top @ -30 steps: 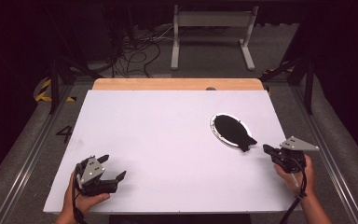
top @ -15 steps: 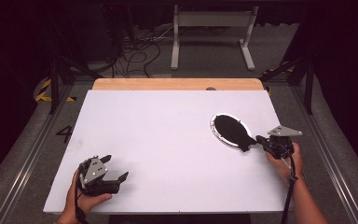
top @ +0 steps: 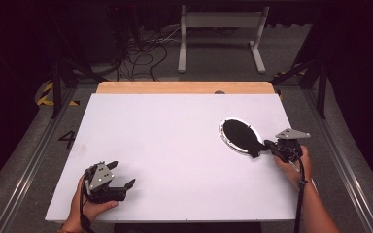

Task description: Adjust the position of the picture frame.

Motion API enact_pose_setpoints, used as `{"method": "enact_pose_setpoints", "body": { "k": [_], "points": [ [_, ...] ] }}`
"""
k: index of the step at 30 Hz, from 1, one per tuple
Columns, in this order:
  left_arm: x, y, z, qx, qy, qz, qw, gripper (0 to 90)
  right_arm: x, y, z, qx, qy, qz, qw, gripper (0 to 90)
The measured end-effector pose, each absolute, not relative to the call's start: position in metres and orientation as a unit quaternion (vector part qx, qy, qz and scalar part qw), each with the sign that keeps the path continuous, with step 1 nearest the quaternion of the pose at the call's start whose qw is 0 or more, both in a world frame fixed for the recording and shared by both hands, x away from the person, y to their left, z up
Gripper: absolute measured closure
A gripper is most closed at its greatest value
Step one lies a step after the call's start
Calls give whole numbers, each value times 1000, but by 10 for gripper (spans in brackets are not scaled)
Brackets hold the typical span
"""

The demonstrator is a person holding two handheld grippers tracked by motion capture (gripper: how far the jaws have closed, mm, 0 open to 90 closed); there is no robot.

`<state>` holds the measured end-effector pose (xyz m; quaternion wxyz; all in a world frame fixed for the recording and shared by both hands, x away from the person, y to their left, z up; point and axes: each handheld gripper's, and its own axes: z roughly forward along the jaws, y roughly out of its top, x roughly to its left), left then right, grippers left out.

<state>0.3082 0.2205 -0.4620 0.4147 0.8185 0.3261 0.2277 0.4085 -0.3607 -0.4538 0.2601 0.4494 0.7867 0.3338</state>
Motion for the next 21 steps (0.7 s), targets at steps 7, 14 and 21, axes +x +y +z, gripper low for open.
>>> {"method": "enact_pose_setpoints", "body": {
  "k": [7,14,21],
  "points": [
    [308,220,-461,819,325,229,414,159,406,-357,-454,437,795,341,247,900],
    [307,221,-461,819,324,229,414,158,402,-348,-454,426,804,347,227,900],
    [306,222,-460,819,322,229,415,158,395,-332,-455,407,815,350,217,900]
  ]
}}
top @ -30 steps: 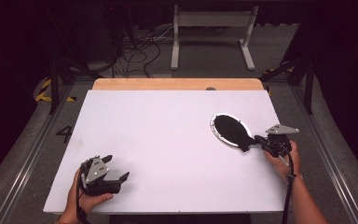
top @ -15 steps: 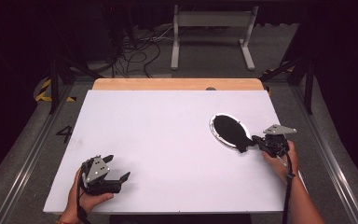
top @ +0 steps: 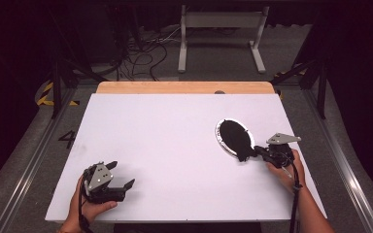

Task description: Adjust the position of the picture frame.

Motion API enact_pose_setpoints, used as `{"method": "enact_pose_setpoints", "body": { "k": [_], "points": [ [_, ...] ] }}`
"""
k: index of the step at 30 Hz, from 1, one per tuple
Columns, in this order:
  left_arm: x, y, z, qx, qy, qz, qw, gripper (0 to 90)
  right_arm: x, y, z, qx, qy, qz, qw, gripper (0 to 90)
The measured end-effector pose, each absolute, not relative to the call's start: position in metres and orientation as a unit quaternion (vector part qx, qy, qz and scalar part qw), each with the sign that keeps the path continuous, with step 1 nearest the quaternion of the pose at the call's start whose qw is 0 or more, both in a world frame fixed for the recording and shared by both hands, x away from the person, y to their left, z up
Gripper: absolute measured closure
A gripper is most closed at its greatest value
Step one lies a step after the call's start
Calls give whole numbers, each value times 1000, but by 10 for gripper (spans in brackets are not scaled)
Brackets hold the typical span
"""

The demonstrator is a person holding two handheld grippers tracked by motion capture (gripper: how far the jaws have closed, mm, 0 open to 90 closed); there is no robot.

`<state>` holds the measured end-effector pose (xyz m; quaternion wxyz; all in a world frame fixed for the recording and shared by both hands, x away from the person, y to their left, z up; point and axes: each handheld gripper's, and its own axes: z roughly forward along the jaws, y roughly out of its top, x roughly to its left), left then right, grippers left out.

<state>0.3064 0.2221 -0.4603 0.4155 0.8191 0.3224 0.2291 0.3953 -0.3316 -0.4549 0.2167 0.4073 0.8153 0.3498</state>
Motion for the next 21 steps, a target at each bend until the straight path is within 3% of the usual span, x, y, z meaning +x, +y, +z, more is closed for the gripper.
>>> {"method": "enact_pose_setpoints", "body": {
  "k": [21],
  "points": [
    [306,224,-460,818,323,228,417,157,395,-316,-452,401,821,343,218,900]
  ]
}}
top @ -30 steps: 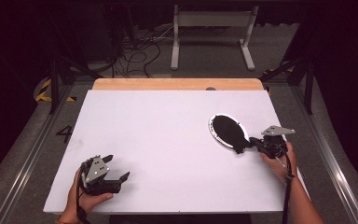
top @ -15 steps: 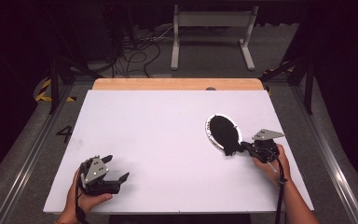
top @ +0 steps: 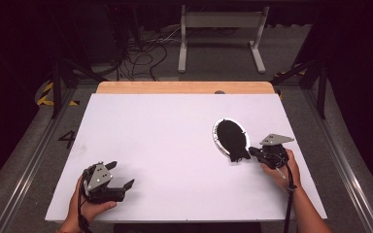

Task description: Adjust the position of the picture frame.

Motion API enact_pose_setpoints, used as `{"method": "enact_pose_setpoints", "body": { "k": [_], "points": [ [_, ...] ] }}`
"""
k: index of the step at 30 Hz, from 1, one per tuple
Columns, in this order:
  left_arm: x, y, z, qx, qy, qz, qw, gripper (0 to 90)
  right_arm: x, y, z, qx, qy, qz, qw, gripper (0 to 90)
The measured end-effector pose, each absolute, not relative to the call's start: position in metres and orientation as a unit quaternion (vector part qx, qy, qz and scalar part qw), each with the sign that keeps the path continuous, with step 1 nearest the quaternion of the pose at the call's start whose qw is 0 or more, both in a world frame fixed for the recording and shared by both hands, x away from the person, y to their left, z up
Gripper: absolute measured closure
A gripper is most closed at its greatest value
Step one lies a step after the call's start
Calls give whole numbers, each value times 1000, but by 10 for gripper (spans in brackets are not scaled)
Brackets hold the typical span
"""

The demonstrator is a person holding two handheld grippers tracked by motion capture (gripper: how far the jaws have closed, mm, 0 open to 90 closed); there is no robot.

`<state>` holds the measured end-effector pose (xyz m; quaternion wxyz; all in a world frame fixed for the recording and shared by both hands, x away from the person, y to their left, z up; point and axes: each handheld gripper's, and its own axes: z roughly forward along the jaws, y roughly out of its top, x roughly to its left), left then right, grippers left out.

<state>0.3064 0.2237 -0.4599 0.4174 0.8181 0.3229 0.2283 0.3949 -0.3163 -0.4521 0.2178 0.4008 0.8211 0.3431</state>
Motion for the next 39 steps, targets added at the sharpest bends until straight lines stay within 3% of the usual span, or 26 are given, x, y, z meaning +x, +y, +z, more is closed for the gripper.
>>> {"method": "enact_pose_setpoints", "body": {
  "k": [8,25,39],
  "points": [
    [306,225,-461,819,326,226,416,157,412,-323,-456,427,804,330,250,900],
    [308,223,-462,820,328,217,417,157,434,-319,-456,437,799,358,208,900],
    [309,223,-464,821,328,212,416,157,446,-313,-456,442,793,351,230,895]
  ]
}}
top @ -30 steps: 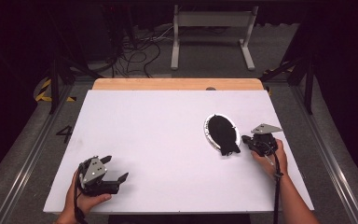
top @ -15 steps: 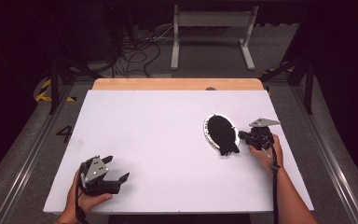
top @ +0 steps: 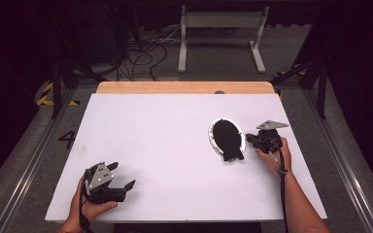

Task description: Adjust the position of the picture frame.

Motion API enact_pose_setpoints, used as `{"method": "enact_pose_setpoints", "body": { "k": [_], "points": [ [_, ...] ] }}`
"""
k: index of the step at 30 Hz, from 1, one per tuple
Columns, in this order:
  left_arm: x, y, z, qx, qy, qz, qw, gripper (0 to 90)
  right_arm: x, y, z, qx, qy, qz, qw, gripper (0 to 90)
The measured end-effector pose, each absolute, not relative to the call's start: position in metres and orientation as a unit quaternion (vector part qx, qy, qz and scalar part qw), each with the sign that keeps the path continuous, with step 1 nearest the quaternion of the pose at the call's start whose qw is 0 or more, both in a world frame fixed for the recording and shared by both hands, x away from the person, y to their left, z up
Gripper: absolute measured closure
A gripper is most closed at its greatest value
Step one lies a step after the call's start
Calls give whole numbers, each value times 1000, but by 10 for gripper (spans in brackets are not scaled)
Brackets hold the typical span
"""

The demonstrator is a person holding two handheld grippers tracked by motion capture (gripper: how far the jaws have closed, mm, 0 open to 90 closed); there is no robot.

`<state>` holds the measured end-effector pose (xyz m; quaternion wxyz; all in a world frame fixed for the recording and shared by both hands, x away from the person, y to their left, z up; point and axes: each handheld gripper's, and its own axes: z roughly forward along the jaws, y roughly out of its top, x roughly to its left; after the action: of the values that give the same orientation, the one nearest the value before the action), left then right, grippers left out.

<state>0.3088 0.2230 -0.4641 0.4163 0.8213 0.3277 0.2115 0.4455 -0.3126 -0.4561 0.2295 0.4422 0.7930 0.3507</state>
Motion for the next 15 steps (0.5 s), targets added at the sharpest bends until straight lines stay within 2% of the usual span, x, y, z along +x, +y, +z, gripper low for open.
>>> {"method": "enact_pose_setpoints", "body": {
  "k": [5,15],
  "points": [
    [312,223,-466,824,327,208,413,157,451,-309,-456,435,797,341,244,897],
    [313,217,-466,828,321,204,412,157,449,-301,-456,409,812,352,223,900]
  ]
}}
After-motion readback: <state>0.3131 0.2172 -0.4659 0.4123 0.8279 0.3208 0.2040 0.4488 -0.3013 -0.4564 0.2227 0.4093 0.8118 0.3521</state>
